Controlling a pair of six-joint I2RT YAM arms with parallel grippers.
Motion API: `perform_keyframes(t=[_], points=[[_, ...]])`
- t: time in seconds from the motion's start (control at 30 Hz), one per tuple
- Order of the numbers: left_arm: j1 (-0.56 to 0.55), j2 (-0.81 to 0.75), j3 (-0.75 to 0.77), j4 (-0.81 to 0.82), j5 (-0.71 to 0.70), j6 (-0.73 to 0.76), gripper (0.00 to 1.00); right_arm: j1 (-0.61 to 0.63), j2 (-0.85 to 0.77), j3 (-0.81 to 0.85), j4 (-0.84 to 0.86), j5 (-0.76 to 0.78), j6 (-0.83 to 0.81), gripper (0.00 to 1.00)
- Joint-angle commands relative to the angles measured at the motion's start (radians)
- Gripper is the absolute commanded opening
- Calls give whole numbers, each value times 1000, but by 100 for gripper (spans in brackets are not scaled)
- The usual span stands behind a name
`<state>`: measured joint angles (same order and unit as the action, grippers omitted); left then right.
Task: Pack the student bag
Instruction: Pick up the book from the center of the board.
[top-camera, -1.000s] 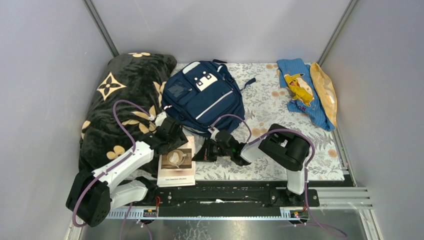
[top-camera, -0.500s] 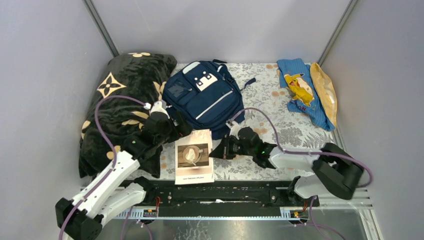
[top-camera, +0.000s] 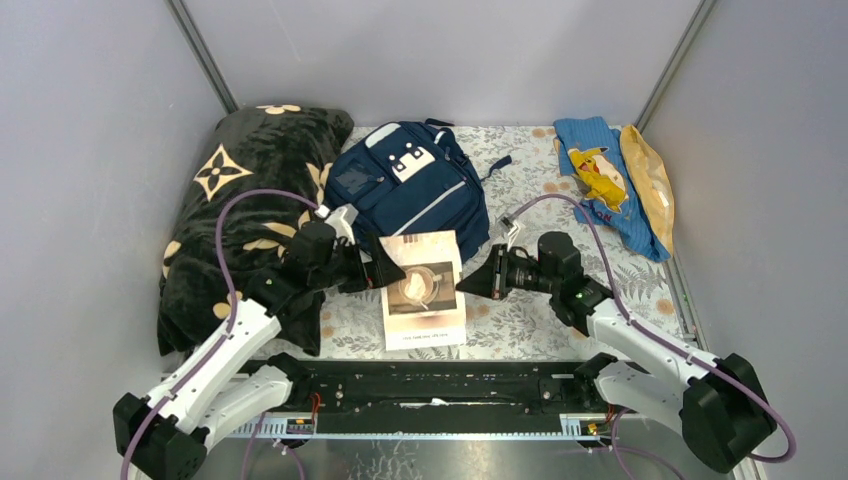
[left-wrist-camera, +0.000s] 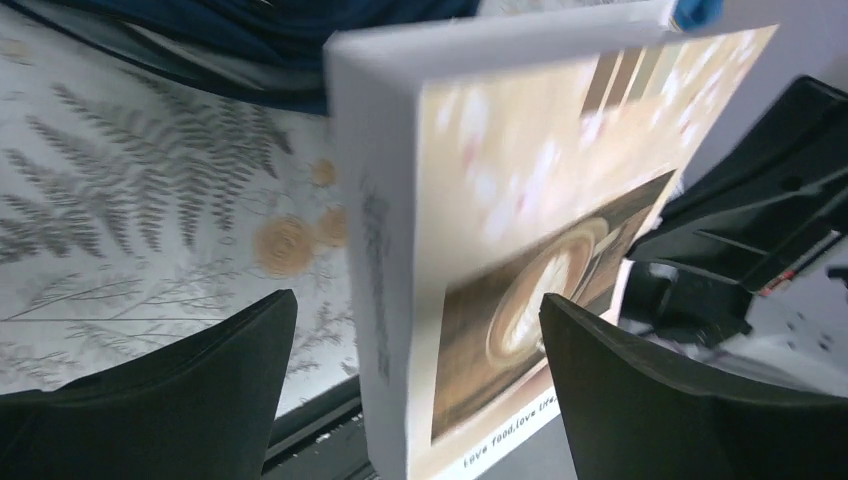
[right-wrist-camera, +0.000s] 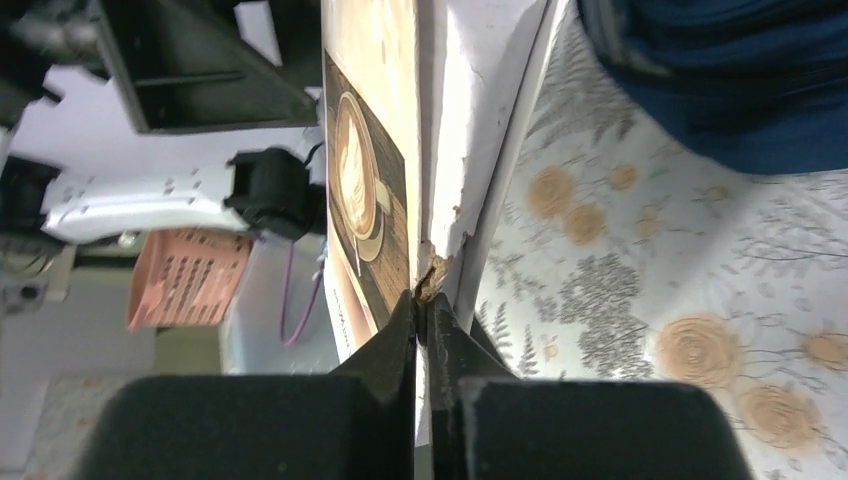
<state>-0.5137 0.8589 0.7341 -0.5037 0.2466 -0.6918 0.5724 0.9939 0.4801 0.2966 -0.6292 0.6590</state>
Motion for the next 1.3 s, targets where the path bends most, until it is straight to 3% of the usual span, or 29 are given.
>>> perform_keyframes(t=[0.0, 0.17, 0.33, 0.43, 0.5, 0.6, 0.77, 0.8, 0.87, 0.9, 0.93, 1.1, 1.27], points=[[14, 30, -5, 136, 249, 43, 99, -12, 17, -8, 177, -251, 50, 0], [20, 58, -16, 254, 463, 22, 99, -30, 81, -18, 327, -363, 148, 0], [51, 7, -33, 330, 535, -15, 94, -72, 144, -23, 388, -403, 197, 0], [79, -22, -37, 335, 556, -20, 86, -92, 186, -39, 474, -437, 254, 0], [95, -32, -45, 352, 562, -30, 74, -95, 215, -39, 500, -450, 269, 0], [101, -37, -58, 384, 524, -63, 45, -94, 242, -39, 538, -465, 287, 0], [105, -1, -62, 426, 510, -106, 20, -94, 256, -32, 531, -453, 297, 0], [106, 11, -57, 429, 504, -114, 18, -96, 250, -28, 503, -438, 292, 14], [111, 24, -25, 398, 459, -119, 17, -103, 224, -25, 436, -395, 275, 71], [114, 28, -4, 375, 421, -120, 17, -109, 198, -25, 390, -358, 258, 87], [118, 29, 22, 359, 379, -121, 16, -115, 164, -22, 331, -307, 238, 96], [121, -33, 63, 398, 66, -272, 5, -128, -53, -48, 127, -22, 238, 100], [121, -103, -79, 755, -104, -474, 5, -128, -136, -112, 340, 38, 472, 100]])
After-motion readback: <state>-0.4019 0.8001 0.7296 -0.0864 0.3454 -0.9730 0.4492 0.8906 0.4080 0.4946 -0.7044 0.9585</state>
